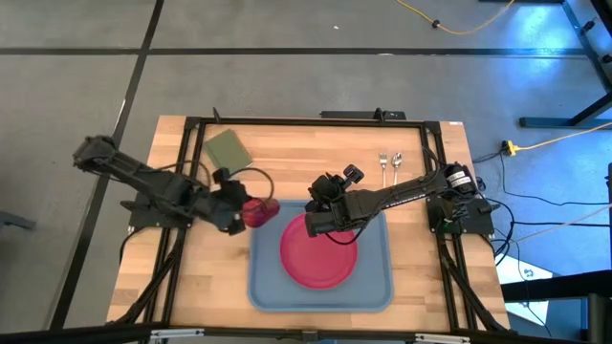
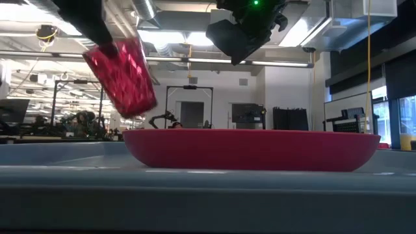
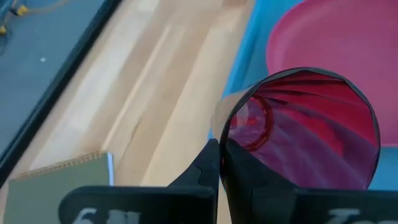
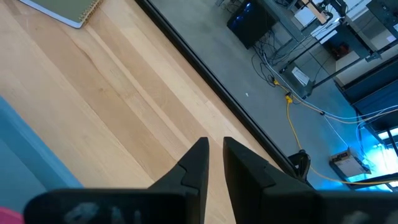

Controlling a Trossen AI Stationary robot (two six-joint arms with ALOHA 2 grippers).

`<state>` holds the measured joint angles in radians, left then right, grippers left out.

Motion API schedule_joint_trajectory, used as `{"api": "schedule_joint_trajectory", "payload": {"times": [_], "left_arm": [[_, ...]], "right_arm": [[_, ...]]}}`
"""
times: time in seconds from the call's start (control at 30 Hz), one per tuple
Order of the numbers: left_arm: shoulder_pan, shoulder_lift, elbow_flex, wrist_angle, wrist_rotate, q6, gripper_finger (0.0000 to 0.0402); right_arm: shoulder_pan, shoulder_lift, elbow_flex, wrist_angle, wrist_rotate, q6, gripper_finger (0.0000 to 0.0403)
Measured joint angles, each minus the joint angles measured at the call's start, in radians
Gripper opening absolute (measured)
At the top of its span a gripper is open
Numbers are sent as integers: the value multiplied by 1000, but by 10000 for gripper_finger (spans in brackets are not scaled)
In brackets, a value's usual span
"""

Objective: Pick and place plate/cup/fork/spoon on tray
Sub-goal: Put the red cup on the blue serving tray to the top left of the pink plate

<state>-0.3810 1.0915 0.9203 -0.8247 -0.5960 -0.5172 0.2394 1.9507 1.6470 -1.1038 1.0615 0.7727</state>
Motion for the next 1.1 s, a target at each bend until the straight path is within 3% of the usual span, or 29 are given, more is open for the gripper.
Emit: {"api": "schedule_joint_trajectory", "payload": {"times": [0.4,1.1], "left_arm": [[115,169,0,104,225,83,5],[178,198,-1,131,239,84,11]], "right_arm": [[0,0,0,0,0,-46,54],[0,0,0,0,0,-48,54]]}}
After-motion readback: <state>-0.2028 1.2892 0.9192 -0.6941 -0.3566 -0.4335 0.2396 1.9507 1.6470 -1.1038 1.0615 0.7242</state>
